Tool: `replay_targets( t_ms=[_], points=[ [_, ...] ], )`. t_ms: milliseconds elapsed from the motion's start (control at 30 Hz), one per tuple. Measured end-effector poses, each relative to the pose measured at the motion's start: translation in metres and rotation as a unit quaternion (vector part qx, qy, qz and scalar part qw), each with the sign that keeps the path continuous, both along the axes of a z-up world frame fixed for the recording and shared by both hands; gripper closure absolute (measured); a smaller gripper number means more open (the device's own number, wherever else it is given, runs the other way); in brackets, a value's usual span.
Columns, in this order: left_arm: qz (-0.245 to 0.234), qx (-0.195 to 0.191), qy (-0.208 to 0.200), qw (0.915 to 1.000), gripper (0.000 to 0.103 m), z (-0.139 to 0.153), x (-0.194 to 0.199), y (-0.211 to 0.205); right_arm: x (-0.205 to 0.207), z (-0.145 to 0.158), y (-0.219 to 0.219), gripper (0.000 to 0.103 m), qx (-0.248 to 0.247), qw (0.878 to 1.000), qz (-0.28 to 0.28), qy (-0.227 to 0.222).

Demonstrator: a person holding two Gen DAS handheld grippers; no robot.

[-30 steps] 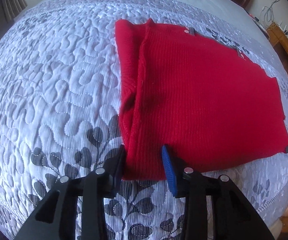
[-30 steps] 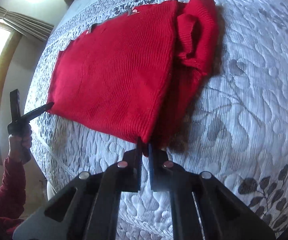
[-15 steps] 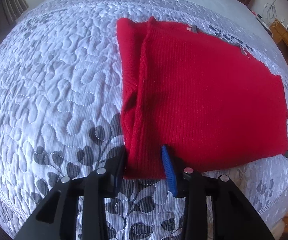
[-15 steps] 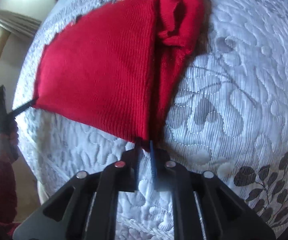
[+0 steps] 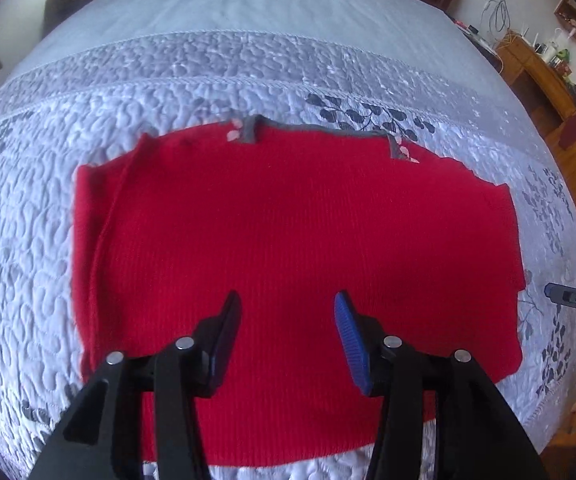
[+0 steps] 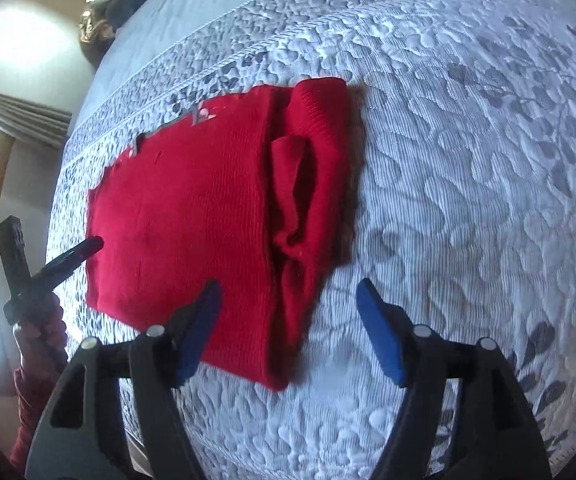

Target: Fold small clothes

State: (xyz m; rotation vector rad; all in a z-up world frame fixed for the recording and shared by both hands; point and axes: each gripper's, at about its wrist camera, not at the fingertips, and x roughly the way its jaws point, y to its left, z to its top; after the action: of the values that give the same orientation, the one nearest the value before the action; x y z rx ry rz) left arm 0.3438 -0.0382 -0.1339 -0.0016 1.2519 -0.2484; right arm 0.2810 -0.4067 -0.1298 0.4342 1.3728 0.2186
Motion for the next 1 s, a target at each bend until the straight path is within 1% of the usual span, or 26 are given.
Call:
replay_targets(
  t_ms=[133,267,700,800,867,933,1000],
  points=[
    [-0.014,-0.006,0.016,0.9997,0.054,-0.016,0.011,-0.019,0.011,-0.012,-0.008,0.025,0.018,1.000,-0.011,0.009],
    [-0.015,0.004,0.022,0.9996,0.054,-0.029,0.017,-0.021,0.017,-0.022,-0.010,0.025,0.026,0.999,-0.012,0.016],
    [-0.022,0.008,0.034,0.9992,0.053,-0.040,0.024,-0.020,0.028,-0.040,0.012,0.024,0.035,0.999,0.012,0.027],
    [-0.017,-0.001,0.041,0.9990,0.053,-0.042,0.029,-0.017,0.031,-0.043,0.013,0.029,0.033,0.999,0.006,0.027],
    [-0.019,0.000,0.041,0.9990,0.053,-0.043,0.029,-0.016,0.032,-0.044,0.010,0.036,0.039,0.999,-0.005,0.026],
    [-0.023,0.003,0.039,0.9990,0.052,-0.043,0.028,-0.017,0.032,-0.045,0.008,0.037,0.046,0.999,-0.010,0.027],
    [-0.024,0.004,0.038,0.9990,0.052,-0.044,0.029,-0.017,0.031,-0.045,0.009,0.037,0.051,0.998,-0.005,0.025]
  ],
)
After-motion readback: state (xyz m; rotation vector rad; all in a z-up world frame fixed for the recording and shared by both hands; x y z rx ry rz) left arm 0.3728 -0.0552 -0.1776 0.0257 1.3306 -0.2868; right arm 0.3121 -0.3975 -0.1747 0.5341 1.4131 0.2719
